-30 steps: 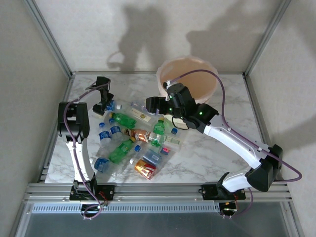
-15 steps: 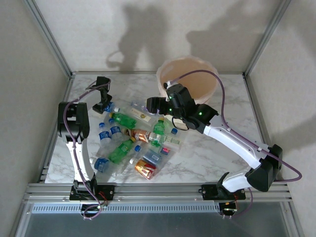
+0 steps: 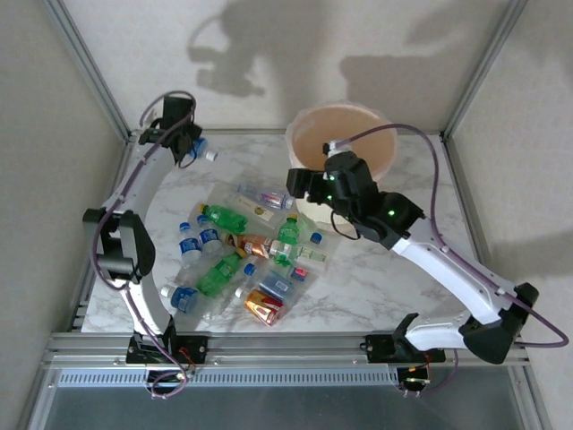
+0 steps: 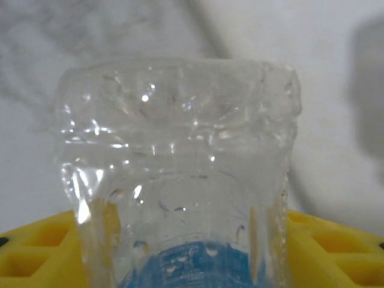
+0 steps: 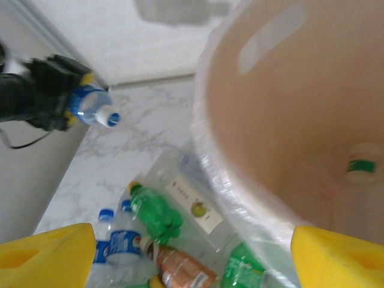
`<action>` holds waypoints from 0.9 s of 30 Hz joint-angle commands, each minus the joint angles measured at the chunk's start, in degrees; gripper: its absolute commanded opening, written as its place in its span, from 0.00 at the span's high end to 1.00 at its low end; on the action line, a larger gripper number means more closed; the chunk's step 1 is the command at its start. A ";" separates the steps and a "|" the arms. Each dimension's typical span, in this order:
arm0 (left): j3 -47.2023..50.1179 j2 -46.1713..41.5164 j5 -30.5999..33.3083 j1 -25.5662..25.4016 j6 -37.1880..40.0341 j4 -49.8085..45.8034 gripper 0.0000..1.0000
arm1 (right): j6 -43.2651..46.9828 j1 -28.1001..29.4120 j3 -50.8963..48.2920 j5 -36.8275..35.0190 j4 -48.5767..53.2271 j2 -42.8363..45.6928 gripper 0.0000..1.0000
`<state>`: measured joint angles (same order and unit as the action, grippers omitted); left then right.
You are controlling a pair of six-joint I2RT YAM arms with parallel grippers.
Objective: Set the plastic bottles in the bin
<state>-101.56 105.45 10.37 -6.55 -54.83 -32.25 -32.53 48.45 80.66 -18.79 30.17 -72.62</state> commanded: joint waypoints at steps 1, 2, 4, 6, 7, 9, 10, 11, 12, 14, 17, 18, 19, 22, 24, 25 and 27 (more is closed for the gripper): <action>-5.89 -4.72 -0.35 -4.84 4.36 -0.62 0.40 | 0.98 -1.46 2.48 -7.09 4.14 3.54 0.15; -7.57 -5.22 -0.70 -6.43 4.97 -0.20 0.40 | 1.07 -1.93 2.52 -7.95 4.97 4.79 0.15; -10.76 -5.69 -2.05 -9.26 5.84 0.79 0.40 | 1.03 -2.98 2.49 -9.64 6.67 7.19 0.14; -14.36 -5.69 -3.14 -11.97 6.16 1.24 0.40 | 0.64 -4.37 2.44 -10.93 8.55 9.34 0.13; -16.15 -5.51 -4.03 -13.36 6.65 2.09 0.42 | 0.48 -5.20 2.33 -11.30 9.57 10.40 0.12; -19.64 -4.87 -4.43 -16.31 7.13 2.94 0.42 | 0.06 -6.90 2.11 -11.40 11.43 11.55 0.12; -21.66 -4.08 -4.96 -17.96 7.50 3.44 0.41 | -0.13 -7.50 1.92 -11.36 12.30 11.93 0.12; -23.60 -3.11 -5.86 -19.60 7.75 3.76 0.41 | -0.41 -7.92 1.65 -11.44 12.98 12.30 0.12; -25.07 -2.13 -6.76 -20.93 7.76 4.00 0.41 | -0.72 -8.08 1.23 -11.45 13.36 12.76 0.12; -27.19 -0.06 -8.96 -23.64 7.65 5.11 0.41 | -1.66 -8.37 -0.18 -11.47 13.73 13.91 0.12; -27.35 2.66 -9.89 -26.86 7.29 6.67 0.40 | -2.42 -8.37 -2.84 -9.80 12.96 15.53 0.12; -27.39 3.44 -10.41 -27.79 6.94 7.01 0.40 | -2.89 -8.37 -3.81 -9.15 12.68 15.87 0.12; -27.46 4.57 -11.37 -28.59 6.75 7.57 0.41 | -3.42 -8.37 -4.97 -8.10 12.37 16.33 0.12; -28.86 7.59 -11.48 -31.28 7.27 7.28 0.41 | -4.87 -8.37 -8.10 -6.54 11.62 17.66 0.13; -29.56 9.14 -11.25 -32.48 7.73 6.65 0.41 | -5.17 -8.39 -9.53 -5.97 11.20 18.70 0.12; -29.56 9.88 -11.10 -32.89 7.70 6.38 0.40 | -5.12 -8.38 -10.14 -5.47 10.86 19.15 0.11; -29.53 11.04 -11.25 -33.56 7.71 5.67 0.40 | -4.77 -8.37 -10.82 -5.04 10.70 19.42 0.11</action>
<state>-128.95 116.16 0.03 -39.20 -48.12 -26.20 -36.29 40.36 70.61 -25.12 41.71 -54.61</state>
